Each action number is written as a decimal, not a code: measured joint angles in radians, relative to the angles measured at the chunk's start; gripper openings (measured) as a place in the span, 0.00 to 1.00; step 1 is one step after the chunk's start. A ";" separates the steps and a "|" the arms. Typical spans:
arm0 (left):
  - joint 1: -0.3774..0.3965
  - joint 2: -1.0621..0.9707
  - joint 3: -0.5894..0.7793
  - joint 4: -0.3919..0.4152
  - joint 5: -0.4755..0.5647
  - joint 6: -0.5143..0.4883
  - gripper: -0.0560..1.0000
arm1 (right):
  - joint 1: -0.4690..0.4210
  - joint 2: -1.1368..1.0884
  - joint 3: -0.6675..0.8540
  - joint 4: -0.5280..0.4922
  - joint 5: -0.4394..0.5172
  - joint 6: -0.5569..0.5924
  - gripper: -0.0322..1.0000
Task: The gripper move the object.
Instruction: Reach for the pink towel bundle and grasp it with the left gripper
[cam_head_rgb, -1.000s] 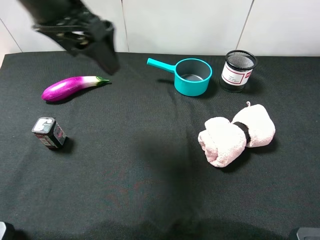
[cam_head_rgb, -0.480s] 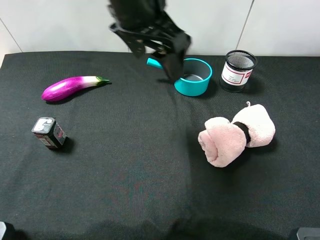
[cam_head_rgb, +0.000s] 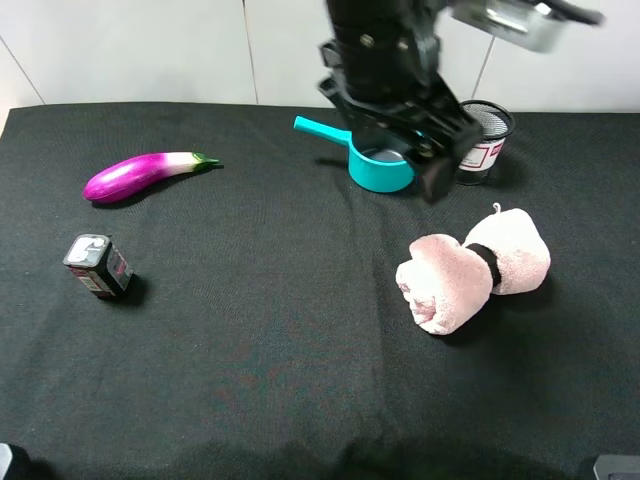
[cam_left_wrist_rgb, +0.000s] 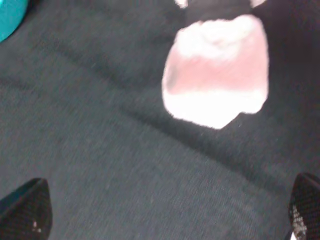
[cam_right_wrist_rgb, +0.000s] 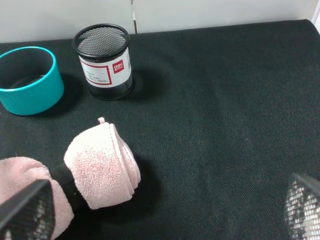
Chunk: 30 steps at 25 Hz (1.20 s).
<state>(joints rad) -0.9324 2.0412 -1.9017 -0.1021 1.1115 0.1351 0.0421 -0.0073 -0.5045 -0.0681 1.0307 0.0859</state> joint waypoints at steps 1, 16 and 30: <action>-0.010 0.018 -0.015 0.000 0.000 0.000 0.93 | 0.000 0.000 0.000 0.000 0.000 0.000 0.70; -0.105 0.243 -0.188 0.000 -0.037 0.006 0.93 | 0.000 0.000 0.000 0.000 0.000 0.000 0.70; -0.125 0.363 -0.206 0.013 -0.176 0.034 0.93 | 0.000 0.000 0.000 0.001 0.000 0.000 0.70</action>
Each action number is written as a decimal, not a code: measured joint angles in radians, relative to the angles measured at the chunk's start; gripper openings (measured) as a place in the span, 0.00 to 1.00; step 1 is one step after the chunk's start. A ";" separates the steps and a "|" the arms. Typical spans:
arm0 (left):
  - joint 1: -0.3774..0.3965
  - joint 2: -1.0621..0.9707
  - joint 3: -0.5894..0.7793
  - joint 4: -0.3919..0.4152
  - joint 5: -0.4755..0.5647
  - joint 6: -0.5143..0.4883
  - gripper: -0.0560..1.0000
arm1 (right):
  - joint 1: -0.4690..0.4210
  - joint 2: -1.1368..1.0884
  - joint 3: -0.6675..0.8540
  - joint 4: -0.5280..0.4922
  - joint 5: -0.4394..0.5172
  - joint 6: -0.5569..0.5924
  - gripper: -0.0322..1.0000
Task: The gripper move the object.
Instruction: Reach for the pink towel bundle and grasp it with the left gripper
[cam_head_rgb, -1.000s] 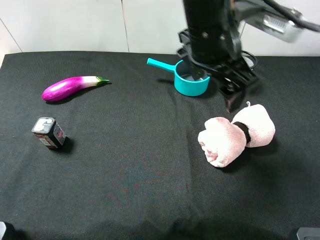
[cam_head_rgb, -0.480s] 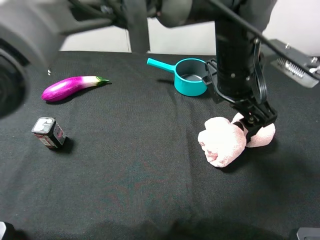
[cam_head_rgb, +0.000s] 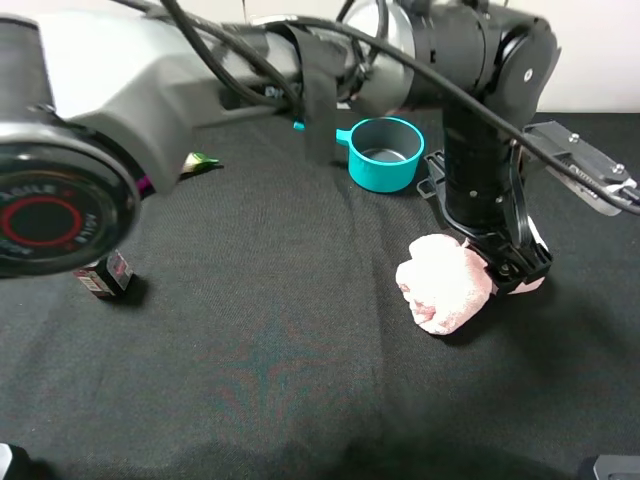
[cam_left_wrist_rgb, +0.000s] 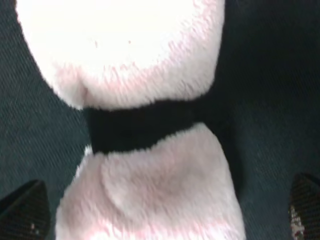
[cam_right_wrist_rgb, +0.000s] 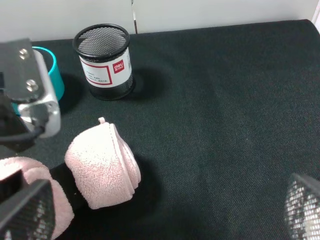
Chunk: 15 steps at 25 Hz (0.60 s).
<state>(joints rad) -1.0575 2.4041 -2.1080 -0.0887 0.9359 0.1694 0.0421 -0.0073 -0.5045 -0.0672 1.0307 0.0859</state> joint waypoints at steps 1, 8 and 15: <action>-0.002 0.008 0.000 0.003 -0.015 0.001 0.93 | 0.000 0.000 0.000 0.001 0.000 0.000 0.70; -0.005 0.054 -0.005 0.025 -0.097 0.008 0.93 | 0.000 0.000 0.000 0.003 0.000 0.000 0.70; -0.005 0.107 -0.009 0.025 -0.141 0.010 0.93 | 0.000 0.000 0.000 0.006 0.000 0.000 0.70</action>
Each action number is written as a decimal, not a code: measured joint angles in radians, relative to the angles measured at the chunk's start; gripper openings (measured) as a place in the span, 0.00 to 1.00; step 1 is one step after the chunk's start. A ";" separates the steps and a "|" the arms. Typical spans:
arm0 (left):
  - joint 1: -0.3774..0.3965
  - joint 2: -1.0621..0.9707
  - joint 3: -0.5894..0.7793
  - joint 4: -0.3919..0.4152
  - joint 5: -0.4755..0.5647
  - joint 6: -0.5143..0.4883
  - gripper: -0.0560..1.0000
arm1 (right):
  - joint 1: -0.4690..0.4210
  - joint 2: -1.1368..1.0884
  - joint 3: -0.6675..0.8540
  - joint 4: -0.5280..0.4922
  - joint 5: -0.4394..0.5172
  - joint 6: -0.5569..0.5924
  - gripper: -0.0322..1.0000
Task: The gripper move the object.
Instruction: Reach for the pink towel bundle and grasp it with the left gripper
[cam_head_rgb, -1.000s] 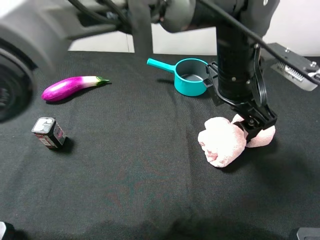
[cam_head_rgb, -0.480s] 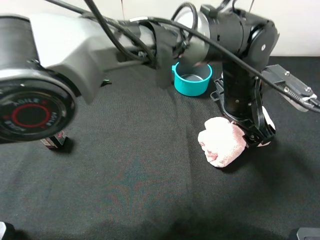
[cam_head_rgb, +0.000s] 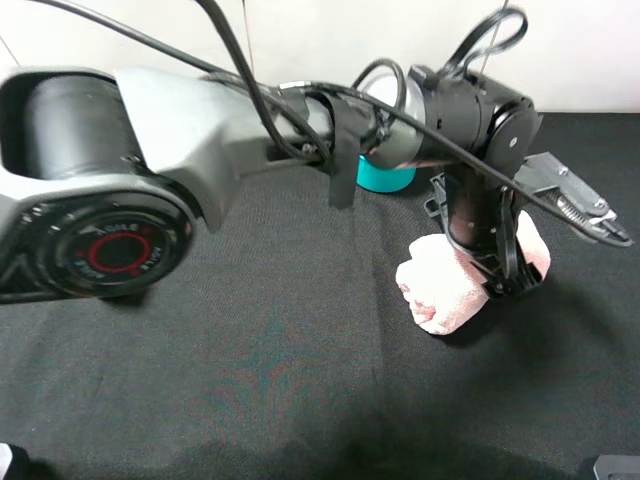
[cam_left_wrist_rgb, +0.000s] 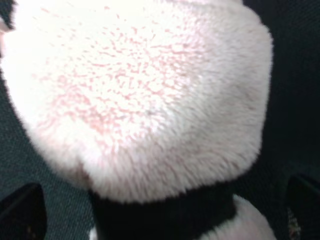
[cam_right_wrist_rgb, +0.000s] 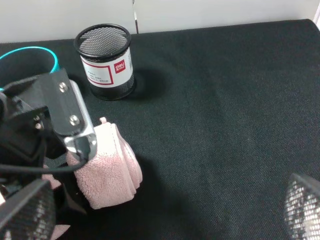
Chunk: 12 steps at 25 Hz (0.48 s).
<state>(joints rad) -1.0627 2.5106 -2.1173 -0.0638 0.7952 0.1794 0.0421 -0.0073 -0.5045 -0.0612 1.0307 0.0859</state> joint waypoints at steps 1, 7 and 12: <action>0.000 0.008 -0.002 0.000 -0.001 0.000 0.93 | 0.000 0.000 0.000 0.001 0.000 0.000 0.70; 0.000 0.036 -0.007 0.000 -0.006 0.000 0.93 | 0.000 0.000 0.000 0.004 0.000 0.000 0.70; -0.001 0.053 -0.007 0.000 0.002 0.000 0.93 | 0.000 0.000 0.000 0.004 0.000 0.000 0.70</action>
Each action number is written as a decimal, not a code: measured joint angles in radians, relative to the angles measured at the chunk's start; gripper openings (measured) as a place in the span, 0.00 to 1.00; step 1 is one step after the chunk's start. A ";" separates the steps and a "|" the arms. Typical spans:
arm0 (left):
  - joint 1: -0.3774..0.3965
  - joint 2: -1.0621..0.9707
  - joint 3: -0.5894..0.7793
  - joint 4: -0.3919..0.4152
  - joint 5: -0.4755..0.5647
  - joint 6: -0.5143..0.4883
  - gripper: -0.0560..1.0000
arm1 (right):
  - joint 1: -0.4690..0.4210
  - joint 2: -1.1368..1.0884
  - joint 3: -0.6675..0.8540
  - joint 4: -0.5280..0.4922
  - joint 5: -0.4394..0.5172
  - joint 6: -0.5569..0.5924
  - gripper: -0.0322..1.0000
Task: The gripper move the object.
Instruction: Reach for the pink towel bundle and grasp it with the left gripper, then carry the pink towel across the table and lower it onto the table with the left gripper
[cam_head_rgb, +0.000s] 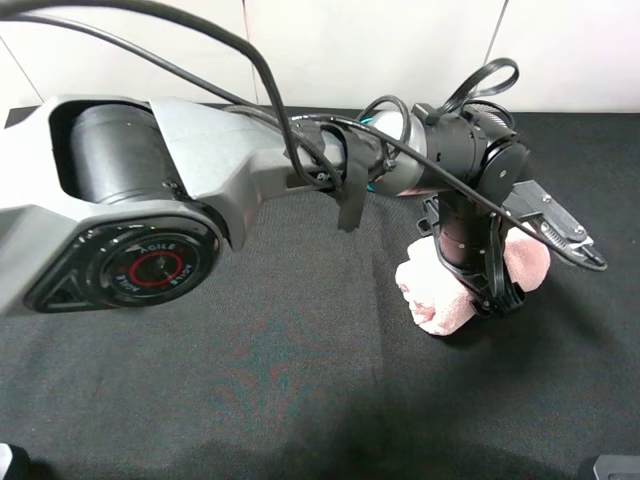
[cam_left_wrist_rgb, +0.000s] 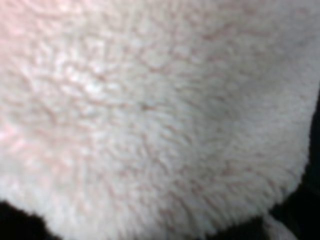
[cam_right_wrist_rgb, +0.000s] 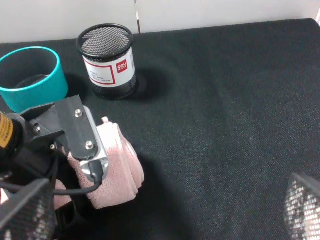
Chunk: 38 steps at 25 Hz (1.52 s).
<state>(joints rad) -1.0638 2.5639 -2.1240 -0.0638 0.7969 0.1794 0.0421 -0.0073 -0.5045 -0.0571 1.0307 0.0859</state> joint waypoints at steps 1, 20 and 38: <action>0.000 0.002 0.000 0.000 0.002 0.000 0.92 | 0.000 0.000 0.000 0.000 0.000 0.000 0.70; 0.000 0.002 0.000 0.003 0.025 -0.002 0.55 | 0.000 0.000 0.000 0.000 0.000 0.000 0.70; 0.000 0.009 -0.239 0.004 0.276 -0.023 0.55 | 0.000 0.000 0.000 0.001 0.000 0.000 0.70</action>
<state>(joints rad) -1.0638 2.5725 -2.3630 -0.0596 1.0732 0.1568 0.0421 -0.0073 -0.5045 -0.0563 1.0307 0.0859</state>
